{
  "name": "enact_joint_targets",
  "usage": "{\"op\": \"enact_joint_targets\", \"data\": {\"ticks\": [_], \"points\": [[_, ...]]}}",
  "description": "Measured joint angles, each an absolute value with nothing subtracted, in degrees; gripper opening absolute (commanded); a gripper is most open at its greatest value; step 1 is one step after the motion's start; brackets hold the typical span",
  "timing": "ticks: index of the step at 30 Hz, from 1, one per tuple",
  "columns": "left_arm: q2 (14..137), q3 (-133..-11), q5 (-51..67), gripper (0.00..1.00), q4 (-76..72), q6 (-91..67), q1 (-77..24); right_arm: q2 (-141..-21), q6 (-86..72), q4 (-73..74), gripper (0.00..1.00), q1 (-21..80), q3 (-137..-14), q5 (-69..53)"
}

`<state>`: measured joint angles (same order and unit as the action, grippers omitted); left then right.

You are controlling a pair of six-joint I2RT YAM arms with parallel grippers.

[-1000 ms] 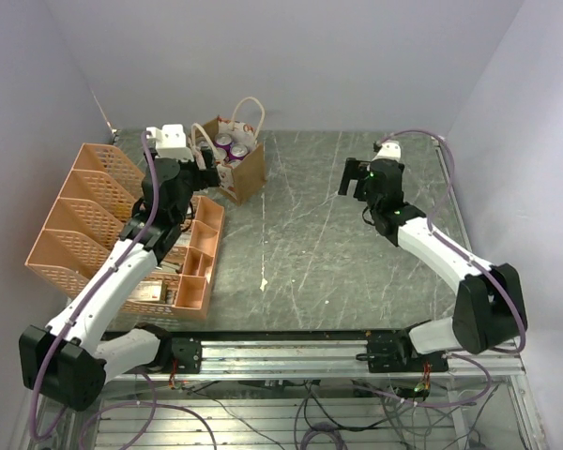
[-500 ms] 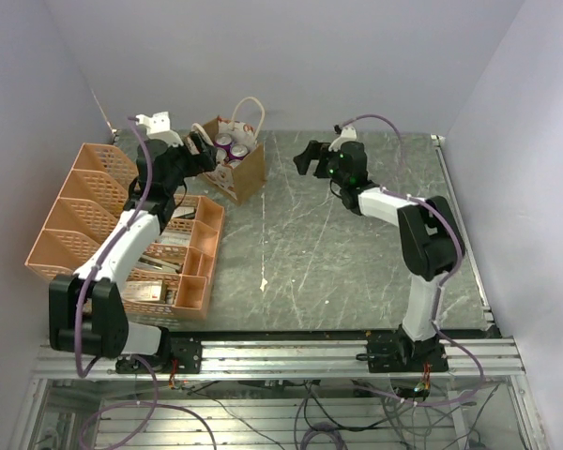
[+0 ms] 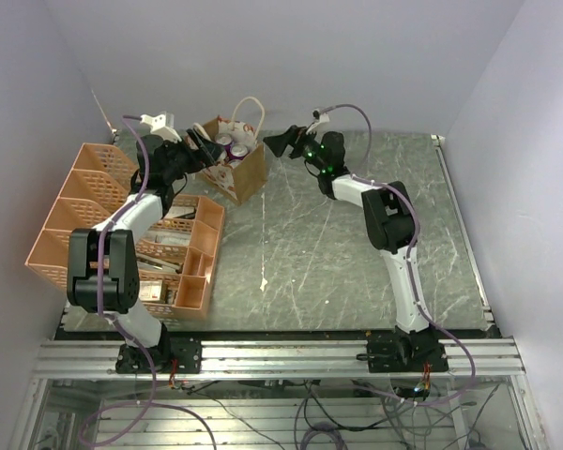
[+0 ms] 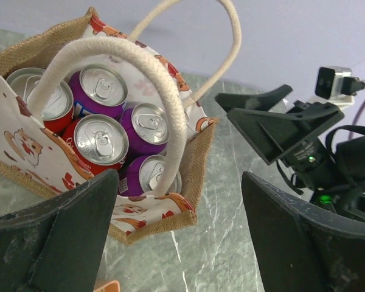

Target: Take the beverage out of the canvas bag

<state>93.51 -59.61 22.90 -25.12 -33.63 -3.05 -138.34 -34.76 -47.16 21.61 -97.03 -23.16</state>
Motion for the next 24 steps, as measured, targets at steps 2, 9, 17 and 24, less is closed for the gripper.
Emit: {"op": "enact_joint_targets", "data": {"ticks": [2,9,17,24], "points": [[93.7,-59.6,23.6,0.87,-25.9,-33.7,-3.0,-141.6,-35.8,-47.7,1.00,22.2,-101.7,-24.4],[96.1,-62.4,26.2,0.65,-26.8,-34.2,-3.0,-149.4,-37.7,-46.3,0.81,24.6,-115.4,-26.2],[96.6,-63.2,27.6,0.35,-25.9,-33.8,-3.0,-151.3,-38.5,-39.7,0.00,26.7,-123.7,-23.5],[96.4,-64.4,28.9,0.15,-23.7,-33.4,-3.0,-143.8,-38.7,-35.2,0.00,26.1,-113.4,-21.3]]}}
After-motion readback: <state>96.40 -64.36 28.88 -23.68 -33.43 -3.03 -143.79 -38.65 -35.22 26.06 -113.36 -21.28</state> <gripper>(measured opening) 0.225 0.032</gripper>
